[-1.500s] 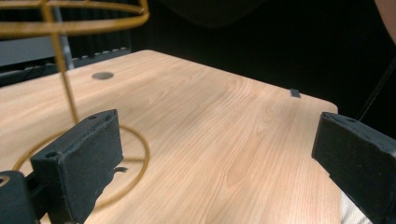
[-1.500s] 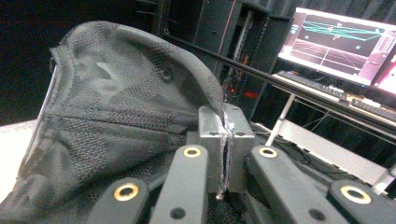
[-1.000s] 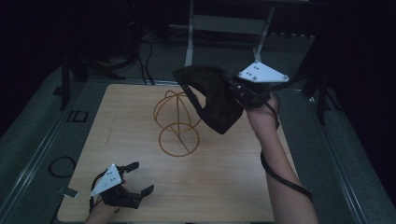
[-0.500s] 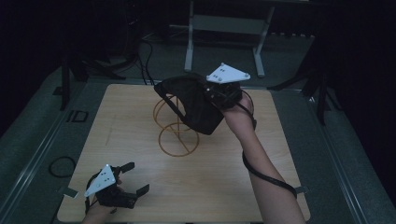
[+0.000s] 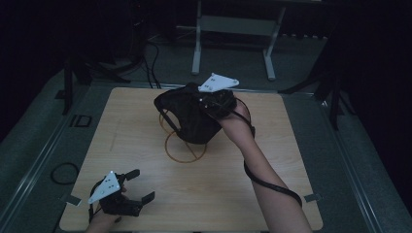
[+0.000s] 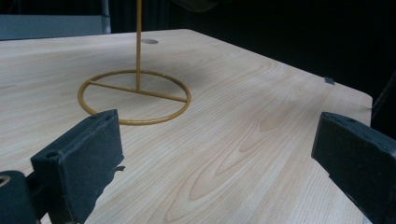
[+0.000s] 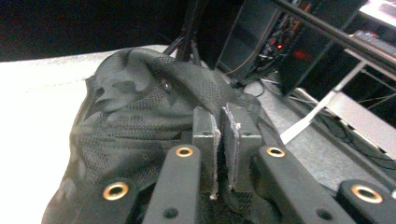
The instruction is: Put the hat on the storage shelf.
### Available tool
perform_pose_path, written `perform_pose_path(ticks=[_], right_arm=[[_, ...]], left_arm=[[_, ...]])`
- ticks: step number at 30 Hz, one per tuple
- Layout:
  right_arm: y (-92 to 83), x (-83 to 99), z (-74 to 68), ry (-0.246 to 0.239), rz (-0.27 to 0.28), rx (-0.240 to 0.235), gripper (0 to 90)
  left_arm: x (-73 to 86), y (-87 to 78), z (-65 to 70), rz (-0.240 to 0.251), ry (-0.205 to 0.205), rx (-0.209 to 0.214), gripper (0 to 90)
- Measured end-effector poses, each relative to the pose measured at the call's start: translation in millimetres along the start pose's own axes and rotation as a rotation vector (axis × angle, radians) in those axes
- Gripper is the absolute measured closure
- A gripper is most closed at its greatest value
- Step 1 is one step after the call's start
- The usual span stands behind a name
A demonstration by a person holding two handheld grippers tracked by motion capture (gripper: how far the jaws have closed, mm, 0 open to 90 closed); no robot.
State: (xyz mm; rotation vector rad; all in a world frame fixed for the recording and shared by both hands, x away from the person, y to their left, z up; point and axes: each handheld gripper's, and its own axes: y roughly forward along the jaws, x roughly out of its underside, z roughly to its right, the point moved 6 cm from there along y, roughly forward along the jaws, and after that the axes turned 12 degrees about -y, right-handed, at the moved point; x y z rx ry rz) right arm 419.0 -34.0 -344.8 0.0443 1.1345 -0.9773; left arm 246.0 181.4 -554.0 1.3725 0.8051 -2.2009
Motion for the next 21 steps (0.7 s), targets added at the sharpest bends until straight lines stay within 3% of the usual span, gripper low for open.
perform_pose_path(ticks=[5, 8, 14, 17, 21], right_arm=[[8.8, -1.0, -10.2, -0.006, -0.007, -0.034, 79.6], [14.3, -0.8, -16.3, -0.005, -0.010, -0.072, 72.3], [19.9, -0.1, -20.8, 0.012, -0.007, -0.105, 61.0], [24.6, 2.9, -23.3, 0.031, -0.019, -0.152, 56.3], [29.5, 6.2, -25.9, 0.028, -0.028, -0.141, 49.5]], left_arm=[[0.6, -0.8, -0.4, 0.005, -0.005, 0.004, 2.4], [2.5, -0.2, 0.3, -0.005, 0.005, 0.004, 2.5], [6.5, 1.9, 1.5, -0.015, 0.002, 0.013, 2.4], [7.6, 2.2, 2.0, -0.016, -0.002, 0.020, 2.4], [7.9, 1.9, 2.4, -0.015, 0.000, 0.023, 2.5]])
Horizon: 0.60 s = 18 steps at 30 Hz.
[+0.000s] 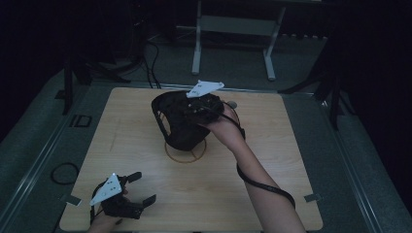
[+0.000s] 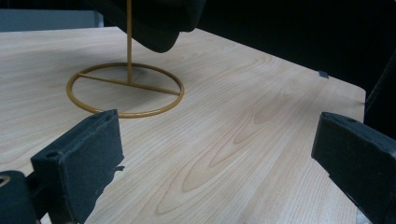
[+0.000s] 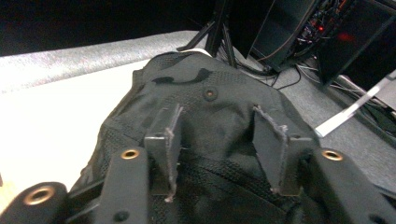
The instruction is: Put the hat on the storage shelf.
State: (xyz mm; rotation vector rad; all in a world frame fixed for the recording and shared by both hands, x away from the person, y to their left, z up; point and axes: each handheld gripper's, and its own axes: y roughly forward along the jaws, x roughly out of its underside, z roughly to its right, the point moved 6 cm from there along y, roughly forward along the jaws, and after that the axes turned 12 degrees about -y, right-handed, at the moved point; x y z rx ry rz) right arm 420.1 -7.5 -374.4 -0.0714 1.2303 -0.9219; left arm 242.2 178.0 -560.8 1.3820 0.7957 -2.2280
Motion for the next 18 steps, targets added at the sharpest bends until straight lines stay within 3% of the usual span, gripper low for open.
perform_pose_path(ticks=[18], right_arm=[[-18.4, -2.6, 2.7, 0.002, 0.027, -0.003, 41.3]], left_arm=[[-0.2, -0.1, -2.0, 0.014, -0.008, -0.005, 2.4]])
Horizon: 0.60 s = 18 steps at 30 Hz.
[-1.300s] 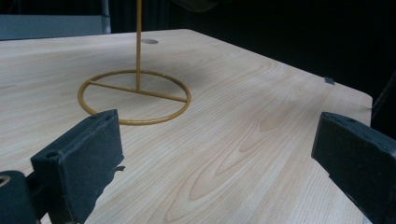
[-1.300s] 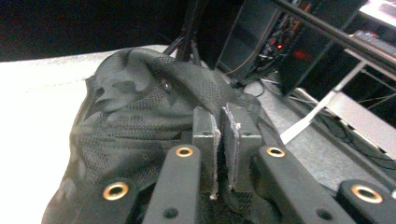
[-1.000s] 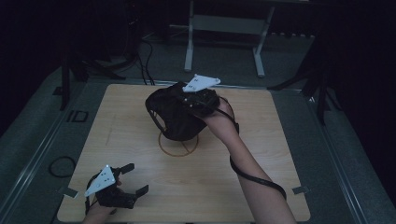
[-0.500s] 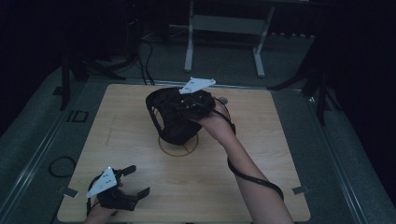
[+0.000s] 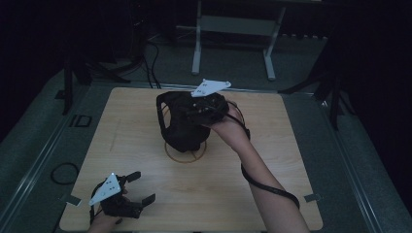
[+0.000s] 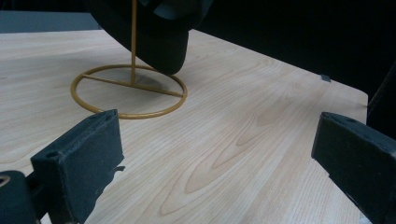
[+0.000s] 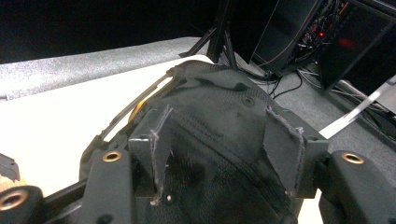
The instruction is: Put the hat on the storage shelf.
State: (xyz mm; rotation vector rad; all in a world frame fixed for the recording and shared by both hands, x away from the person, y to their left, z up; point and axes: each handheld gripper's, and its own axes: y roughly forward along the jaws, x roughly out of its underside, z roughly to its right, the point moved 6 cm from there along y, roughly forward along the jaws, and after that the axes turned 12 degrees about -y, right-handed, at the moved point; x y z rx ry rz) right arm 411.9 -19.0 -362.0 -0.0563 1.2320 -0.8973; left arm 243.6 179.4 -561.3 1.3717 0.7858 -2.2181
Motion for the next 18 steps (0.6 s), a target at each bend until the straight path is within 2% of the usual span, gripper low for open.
perform_pose_path(ticks=[7, 10, 15, 18], right_arm=[[-9.5, 4.9, 0.8, 0.020, 0.014, -0.019, 38.4], [-11.1, 10.4, 0.2, 0.018, 0.004, -0.033, 36.6], [-15.3, 19.9, 0.6, 0.033, 0.005, -0.031, 34.4], [-18.7, 25.2, 0.1, 0.040, 0.008, -0.038, 30.2]], left_arm=[[-0.9, -0.3, 0.4, 0.003, 0.004, -0.003, 2.4], [-1.0, -0.6, 0.5, 0.004, 0.009, -0.008, 2.4], [-0.3, -0.6, -0.1, -0.002, 0.018, -0.016, 2.4], [0.0, -0.8, -0.1, -0.002, 0.019, -0.020, 2.4]])
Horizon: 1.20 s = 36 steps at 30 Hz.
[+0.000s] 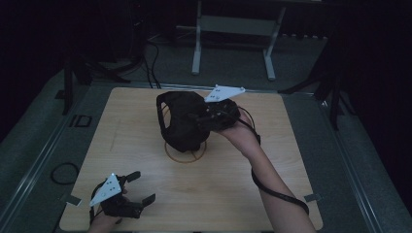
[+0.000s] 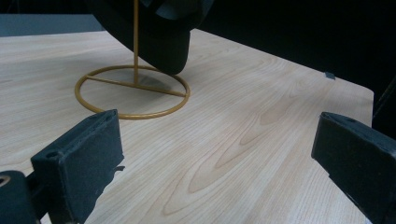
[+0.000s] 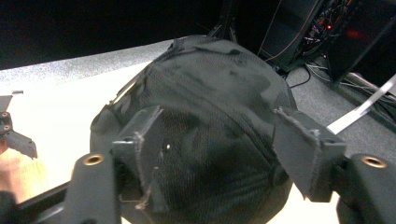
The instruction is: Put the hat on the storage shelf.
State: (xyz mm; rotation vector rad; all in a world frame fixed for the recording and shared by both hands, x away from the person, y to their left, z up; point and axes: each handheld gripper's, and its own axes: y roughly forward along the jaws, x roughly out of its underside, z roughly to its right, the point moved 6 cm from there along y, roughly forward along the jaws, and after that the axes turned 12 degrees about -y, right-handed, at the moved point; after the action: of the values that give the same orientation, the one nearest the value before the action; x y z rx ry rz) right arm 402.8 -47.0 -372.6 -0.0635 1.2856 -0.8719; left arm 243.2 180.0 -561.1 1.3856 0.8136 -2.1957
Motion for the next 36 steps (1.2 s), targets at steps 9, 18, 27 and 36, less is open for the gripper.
perform_pose_path(ticks=[9, 18, 27, 36], right_arm=[[-9.1, 18.6, -3.9, 0.027, 0.021, -0.039, 15.0], [-13.8, 41.2, -5.1, 0.047, 0.005, -0.055, 13.8], [-17.5, 71.7, -7.8, 0.049, -0.004, -0.047, 13.7], [-18.3, 99.7, -11.8, 0.076, -0.003, -0.035, 13.8]], left_arm=[[-0.1, -2.1, -2.2, 0.000, 0.003, -0.013, 2.4], [3.8, -2.5, -2.8, -0.012, 0.005, -0.021, 2.4], [3.9, -2.7, -3.5, -0.011, 0.002, -0.020, 2.4], [3.0, -3.8, -4.5, -0.005, 0.004, -0.023, 2.4]])
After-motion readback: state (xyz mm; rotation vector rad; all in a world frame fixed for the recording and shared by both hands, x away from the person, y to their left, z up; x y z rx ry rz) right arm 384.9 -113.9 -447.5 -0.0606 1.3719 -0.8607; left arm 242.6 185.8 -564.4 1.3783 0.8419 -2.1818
